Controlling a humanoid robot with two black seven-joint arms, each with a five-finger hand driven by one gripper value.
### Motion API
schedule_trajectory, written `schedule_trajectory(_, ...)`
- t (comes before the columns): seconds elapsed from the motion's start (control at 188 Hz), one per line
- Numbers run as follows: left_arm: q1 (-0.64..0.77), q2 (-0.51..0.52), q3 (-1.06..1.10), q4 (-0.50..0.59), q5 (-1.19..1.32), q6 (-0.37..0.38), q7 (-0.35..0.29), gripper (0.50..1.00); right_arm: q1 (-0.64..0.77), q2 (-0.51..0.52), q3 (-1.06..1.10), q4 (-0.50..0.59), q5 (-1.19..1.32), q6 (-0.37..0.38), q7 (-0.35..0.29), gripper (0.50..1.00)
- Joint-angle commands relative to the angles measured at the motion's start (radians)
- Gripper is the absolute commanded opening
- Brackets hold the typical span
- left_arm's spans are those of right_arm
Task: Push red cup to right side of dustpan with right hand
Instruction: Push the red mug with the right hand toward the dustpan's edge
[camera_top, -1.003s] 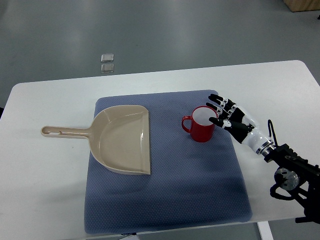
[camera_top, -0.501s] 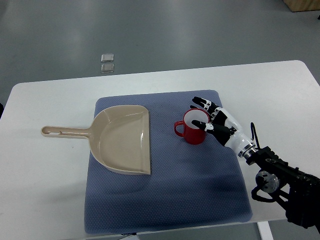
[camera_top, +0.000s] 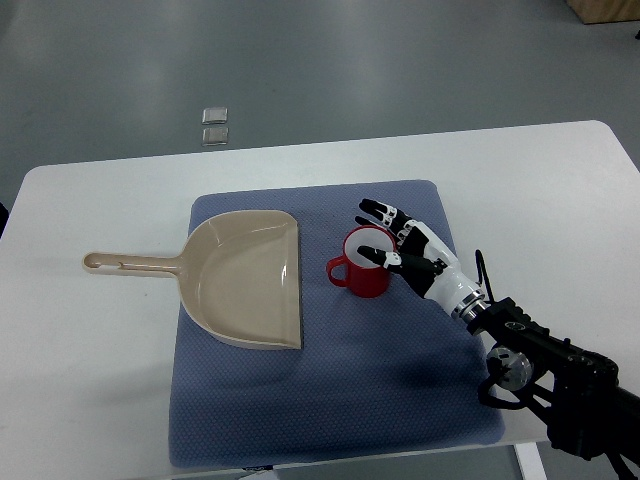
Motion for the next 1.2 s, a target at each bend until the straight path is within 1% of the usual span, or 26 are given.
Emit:
schedule_trajectory(0.0,0.000,0.000,0.000,0.000,0.000,0.000,0.000,1.000,0.000,0.008,0.000,0.003,0.000,0.000,-0.002,0.932)
schedule_trajectory(0.517,0.000,0.000,0.000,0.000,0.000,0.000,0.000,1.000,0.000,0.050,-0.002,0.025,-0.064,-0.014,-0.008,0.932)
schedule_trajectory(0.848,0.000,0.000,0.000,0.000,0.000,0.000,0.000,1.000,0.014,0.087,-0.058,0.025,-0.067,-0.014,-0.008,0.932)
schedule_trajectory(1.195,0.000,0.000,0.000,0.000,0.000,0.000,0.000,1.000,0.014,0.091,-0.062,0.037,-0.071,-0.015,-0.008,0.932)
